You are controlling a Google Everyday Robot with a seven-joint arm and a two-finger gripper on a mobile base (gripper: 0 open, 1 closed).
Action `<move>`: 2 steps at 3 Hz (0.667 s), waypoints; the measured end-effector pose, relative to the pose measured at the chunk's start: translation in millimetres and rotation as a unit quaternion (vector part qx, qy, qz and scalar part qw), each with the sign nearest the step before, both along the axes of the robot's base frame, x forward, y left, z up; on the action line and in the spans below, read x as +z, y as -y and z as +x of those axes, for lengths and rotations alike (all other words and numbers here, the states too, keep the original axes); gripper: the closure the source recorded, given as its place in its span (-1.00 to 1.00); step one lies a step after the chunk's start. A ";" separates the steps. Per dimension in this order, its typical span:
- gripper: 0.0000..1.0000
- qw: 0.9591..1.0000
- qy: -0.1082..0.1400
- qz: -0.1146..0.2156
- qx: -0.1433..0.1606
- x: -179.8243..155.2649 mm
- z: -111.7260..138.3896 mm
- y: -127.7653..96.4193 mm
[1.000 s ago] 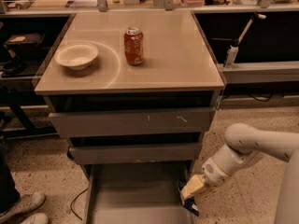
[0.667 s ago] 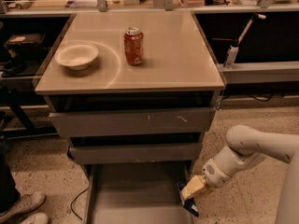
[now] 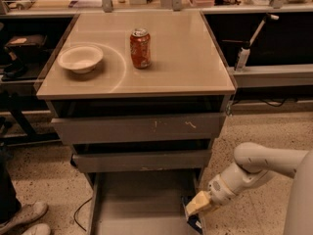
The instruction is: Place rxbar blueberry into bottom drawer
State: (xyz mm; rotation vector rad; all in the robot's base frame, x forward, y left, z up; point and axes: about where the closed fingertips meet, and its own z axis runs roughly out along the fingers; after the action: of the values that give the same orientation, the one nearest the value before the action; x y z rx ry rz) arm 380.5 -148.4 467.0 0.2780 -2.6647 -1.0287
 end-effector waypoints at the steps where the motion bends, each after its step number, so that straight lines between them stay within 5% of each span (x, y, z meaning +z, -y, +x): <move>1: 1.00 0.998 -0.014 0.037 -0.043 -50.8 -5.6 -20.0; 2: 1.00 0.994 -0.039 0.069 -0.070 -94.1 -7.9 -37.6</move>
Offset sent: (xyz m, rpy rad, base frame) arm -0.0075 0.0575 -0.1526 0.2235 0.1505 -0.2149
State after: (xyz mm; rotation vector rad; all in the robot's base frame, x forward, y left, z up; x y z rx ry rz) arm 372.6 -110.8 373.0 0.0766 -2.5774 -1.2422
